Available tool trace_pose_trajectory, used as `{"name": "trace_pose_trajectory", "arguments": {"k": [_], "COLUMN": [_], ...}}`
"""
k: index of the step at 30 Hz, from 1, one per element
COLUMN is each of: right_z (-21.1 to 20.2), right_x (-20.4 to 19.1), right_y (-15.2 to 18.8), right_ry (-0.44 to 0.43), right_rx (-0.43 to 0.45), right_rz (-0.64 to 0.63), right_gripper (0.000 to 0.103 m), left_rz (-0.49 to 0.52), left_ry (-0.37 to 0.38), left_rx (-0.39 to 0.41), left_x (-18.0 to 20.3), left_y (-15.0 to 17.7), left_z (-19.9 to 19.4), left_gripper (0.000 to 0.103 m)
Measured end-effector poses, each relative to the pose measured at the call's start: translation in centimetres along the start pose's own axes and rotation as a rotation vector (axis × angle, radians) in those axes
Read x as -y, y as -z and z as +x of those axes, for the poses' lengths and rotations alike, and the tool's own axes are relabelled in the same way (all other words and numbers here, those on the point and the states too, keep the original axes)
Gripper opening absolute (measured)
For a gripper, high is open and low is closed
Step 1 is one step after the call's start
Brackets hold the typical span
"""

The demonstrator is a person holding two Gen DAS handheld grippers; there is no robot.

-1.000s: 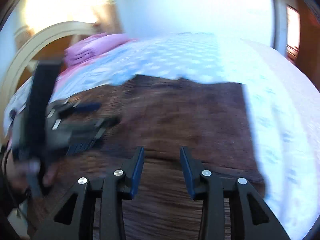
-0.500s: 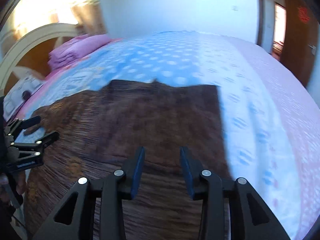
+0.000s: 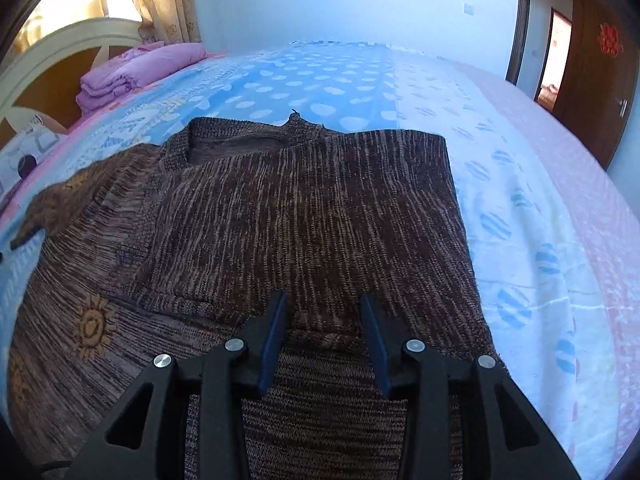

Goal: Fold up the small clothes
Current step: 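Grasp the other sleeve cuff with the left gripper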

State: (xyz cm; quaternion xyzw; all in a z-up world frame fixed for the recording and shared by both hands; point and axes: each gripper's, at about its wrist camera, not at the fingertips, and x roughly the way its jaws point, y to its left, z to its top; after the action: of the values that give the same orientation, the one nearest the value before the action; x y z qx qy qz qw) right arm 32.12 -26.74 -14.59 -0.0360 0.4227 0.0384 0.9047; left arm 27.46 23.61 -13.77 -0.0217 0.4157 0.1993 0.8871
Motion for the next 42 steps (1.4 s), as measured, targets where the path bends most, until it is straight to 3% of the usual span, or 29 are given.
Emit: {"name": "trace_pose_trajectory", "arguments": {"k": [8, 15, 18, 19, 20, 23, 28, 35, 37, 39, 42], "right_z": [-0.1, -0.2, -0.2, -0.2, -0.2, -0.2, -0.2, -0.2, -0.5, -1.0, -2.2], "right_x": [-0.1, 0.0, 0.0, 0.0, 0.0, 0.1, 0.0, 0.2, 0.8, 1.5, 2.2], "right_y": [0.0, 0.2, 0.2, 0.2, 0.2, 0.2, 0.2, 0.2, 0.1, 0.1, 0.1], "right_ry": [0.01, 0.016, 0.017, 0.018, 0.018, 0.016, 0.019, 0.007, -0.037, -0.083, -0.091], "right_rx": [0.013, 0.02, 0.023, 0.024, 0.024, 0.027, 0.029, 0.033, 0.041, 0.046, 0.063], "right_rz": [-0.002, -0.001, -0.001, -0.001, -0.002, 0.002, 0.003, 0.013, 0.043, 0.077, 0.101], "right_gripper": [0.041, 0.042, 0.043, 0.043, 0.043, 0.043, 0.044, 0.046, 0.048, 0.058, 0.063], "left_rz": [-0.113, -0.147, -0.137, -0.131, -0.131, -0.179, -0.203, -0.194, -0.195, -0.19, -0.176], "left_ry": [0.128, 0.193, 0.166, 0.187, 0.215, 0.225, 0.238, 0.255, 0.271, 0.282, 0.311], "left_rx": [-0.004, -0.085, -0.082, -0.076, -0.081, -0.087, -0.018, -0.002, 0.007, 0.018, 0.045], "left_x": [1.1, 3.5, 4.0, 4.0, 3.9, 2.8, 0.8, 2.2, 3.1, 3.8, 5.3], "left_y": [-1.4, -2.5, -2.5, -2.7, -2.9, -3.5, -4.7, -5.7, -6.2, -6.8, -7.9], "left_z": [0.7, 3.8, 4.5, 4.4, 4.4, 4.0, 1.8, 0.8, 0.1, -0.7, -2.3], "left_gripper": [0.091, 0.072, 0.05, 0.018, 0.012, 0.011, 0.011, 0.011, 0.011, 0.011, 0.011]}}
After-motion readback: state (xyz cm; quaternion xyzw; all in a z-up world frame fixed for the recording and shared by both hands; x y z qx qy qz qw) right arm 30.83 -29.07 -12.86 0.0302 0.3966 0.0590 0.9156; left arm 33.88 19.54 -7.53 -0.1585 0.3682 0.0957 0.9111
